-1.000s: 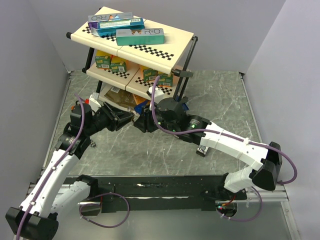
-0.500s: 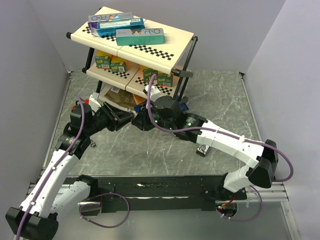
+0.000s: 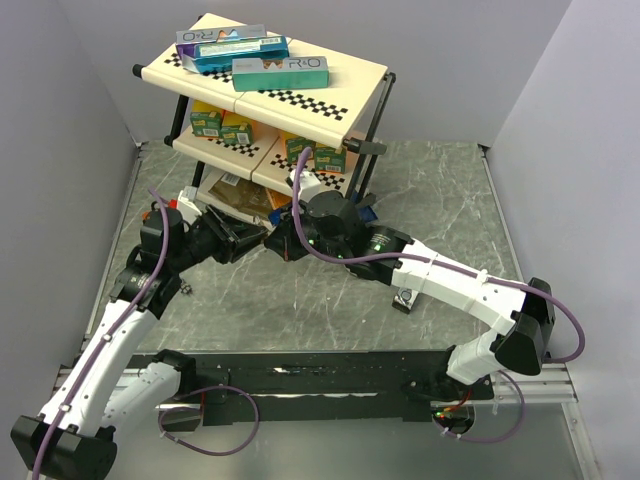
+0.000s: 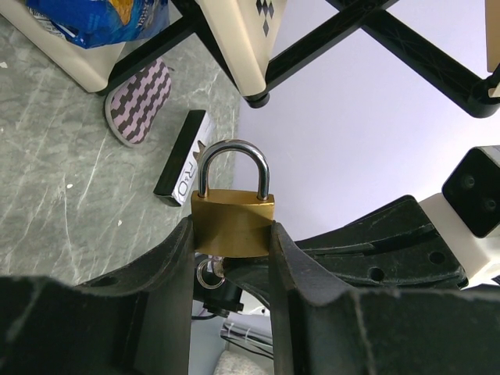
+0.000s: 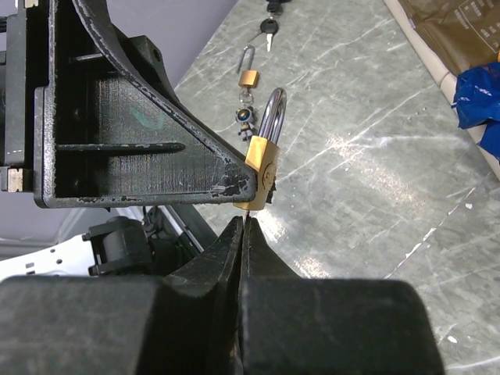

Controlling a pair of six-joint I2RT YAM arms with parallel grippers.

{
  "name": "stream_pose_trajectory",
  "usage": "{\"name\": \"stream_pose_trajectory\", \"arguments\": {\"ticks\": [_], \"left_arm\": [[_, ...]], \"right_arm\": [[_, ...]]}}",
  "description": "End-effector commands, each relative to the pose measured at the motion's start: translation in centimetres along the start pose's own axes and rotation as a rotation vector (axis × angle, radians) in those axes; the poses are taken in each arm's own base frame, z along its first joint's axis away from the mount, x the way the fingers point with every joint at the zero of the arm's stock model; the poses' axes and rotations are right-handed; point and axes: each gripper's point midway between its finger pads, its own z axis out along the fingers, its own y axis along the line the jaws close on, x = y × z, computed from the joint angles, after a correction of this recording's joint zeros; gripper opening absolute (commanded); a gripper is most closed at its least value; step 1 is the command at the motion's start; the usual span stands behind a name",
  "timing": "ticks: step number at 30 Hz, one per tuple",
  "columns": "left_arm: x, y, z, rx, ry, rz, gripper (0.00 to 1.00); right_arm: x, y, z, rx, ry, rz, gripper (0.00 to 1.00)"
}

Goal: Unlock with the key

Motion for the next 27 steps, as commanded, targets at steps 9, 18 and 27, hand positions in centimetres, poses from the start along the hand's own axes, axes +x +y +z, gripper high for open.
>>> {"name": "stream_pose_trajectory", "arguments": {"ticks": [9,18,27], "left_arm": [[0.1,-2.4,-0.9,0.078,0.002,0.02,0.01],[0.1,-2.4,-0.7,0.079,0.008,0.021,0.01],[0.3,-2.5,-0.6,0.086,0.019,0.014,0.01]], "right_arm": [[-2.6,0.9,0.2,-0.02,-0.107,-0.051,0.0],[-4.9,1.6,1.1,-0.02,-0.206,-0.116,0.0],[-7.7,2.0,2.0,0.018,-0.318,-0.188,0.0]]}}
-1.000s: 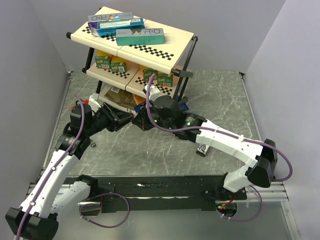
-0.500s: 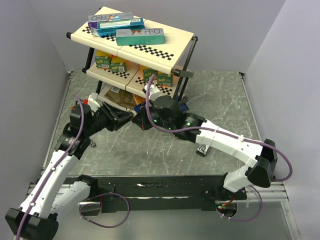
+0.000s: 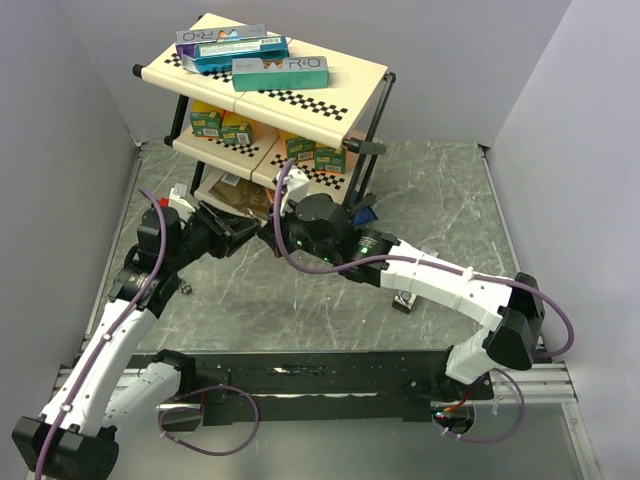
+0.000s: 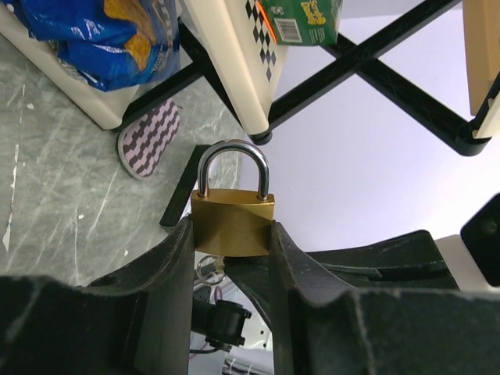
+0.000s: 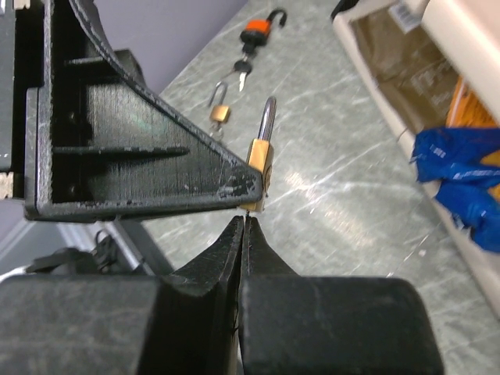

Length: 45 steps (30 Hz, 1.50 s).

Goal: Unlock with the key

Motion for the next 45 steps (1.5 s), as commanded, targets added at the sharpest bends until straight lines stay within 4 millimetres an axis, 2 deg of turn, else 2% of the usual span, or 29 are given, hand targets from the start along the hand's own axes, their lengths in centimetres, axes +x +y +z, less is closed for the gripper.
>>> {"name": "stream_pose_trajectory", "arguments": {"ticks": [1,7,14,19,23,27,33,36,45], "left_arm": [[2.1,-2.7,-1.1,0.098,0.112,0.005,0.01],[2.1,-2.6,-0.9,0.096,0.118,0.001,0.01],[2.2,-2.8,-1.0,0.121,0.117,0.006,0.01],[2.1,-4.2,-1.5,0.188,0.105,0.047,0.01],[2.1,-5.4,-2.4,0.253,0.09,0.083,0.01],[2.2,-6.1,-2.7,0.292,0.091,0.103,0.01],[2.3,-6.8,-3.0,0.326,0.098,0.126,0.01],[2.4,-7.2,-3.2,0.342,0.1,0.138,0.01],[2.6,-8.6,-4.2,0.418,0.099,0.184,0.01]], "right_arm": [[-6.7,1.8,0.7,-0.016,-0.238,-0.045,0.0],[-8.4,2.3,1.5,-0.02,-0.285,-0.068,0.0],[-7.9,2.6,1.8,-0.038,-0.257,-0.036,0.0],[-7.3,1.4,1.3,-0.034,-0.218,0.065,0.0],[-8.0,-0.5,0.4,-0.035,-0.219,0.202,0.0],[-8.4,-1.5,0.0,-0.044,-0.22,0.285,0.0],[-9.1,-2.2,0.1,-0.053,-0.223,0.362,0.0],[-8.6,-2.0,0.2,-0.077,-0.205,0.392,0.0],[-8.3,-3.5,0.6,-0.076,-0.205,0.501,0.0]]}}
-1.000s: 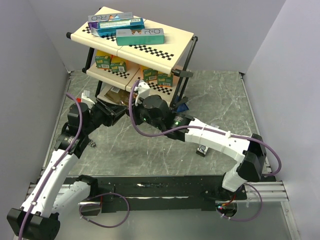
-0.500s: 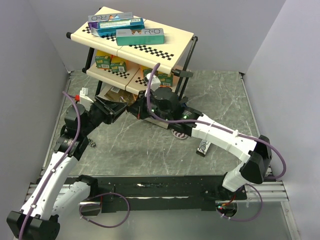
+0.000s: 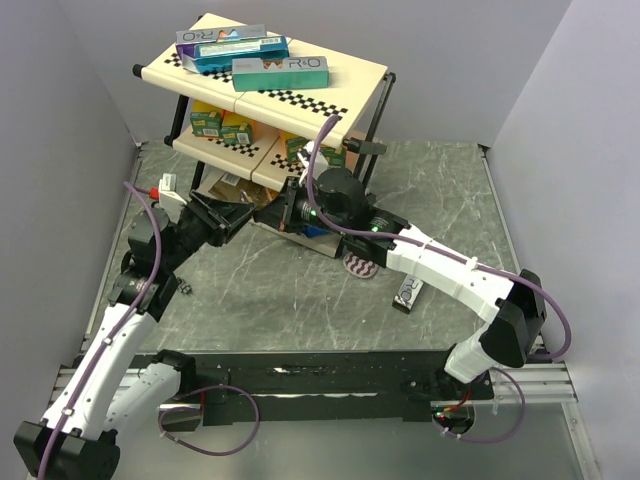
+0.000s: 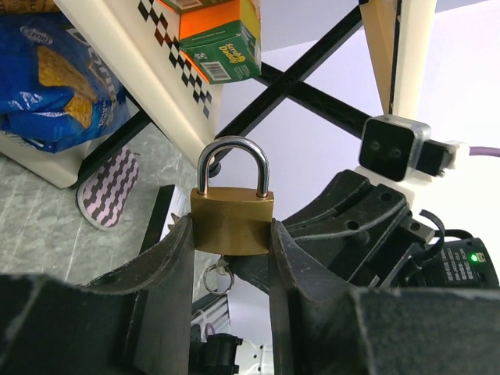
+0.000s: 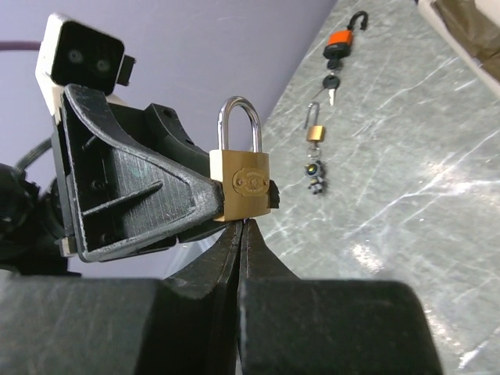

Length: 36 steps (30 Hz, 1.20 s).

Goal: Unlock with the key

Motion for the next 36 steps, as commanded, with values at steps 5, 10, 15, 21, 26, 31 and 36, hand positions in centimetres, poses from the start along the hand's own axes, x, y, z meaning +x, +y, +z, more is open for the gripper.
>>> {"name": "stream_pose_trajectory", "arguments": {"ticks": [5,10,15,21,26,31,36], "left_arm": [[3.9,-6.7,-3.5,0.285,0.197,0.102,0.01],[4.0,-7.2,-3.7,0.314,0.206,0.111,0.01],[4.1,-8.1,-4.2,0.365,0.209,0.137,0.01],[4.2,-8.8,-4.6,0.394,0.214,0.164,0.01],[3.3,-7.6,-3.6,0.288,0.172,0.136,0.01],[2.0,-3.2,-2.1,0.049,0.112,0.118,0.01],[0.9,-1.8,-1.4,-0.007,0.1,0.225,0.01]], "right_arm": [[-5.4,-1.4,0.2,0.017,-0.197,0.084,0.0],[-5.6,-1.3,0.5,0.0,-0.193,0.119,0.0],[-5.7,-1.4,0.7,-0.018,-0.191,0.175,0.0],[-5.9,-1.6,0.8,-0.026,-0.186,0.191,0.0],[-6.2,-1.0,-0.1,-0.025,-0.192,0.112,0.0],[-3.6,-1.0,-1.7,-0.023,-0.13,-0.015,0.24],[-1.3,-0.4,-5.0,-0.045,-0.093,-0.152,0.51]]}}
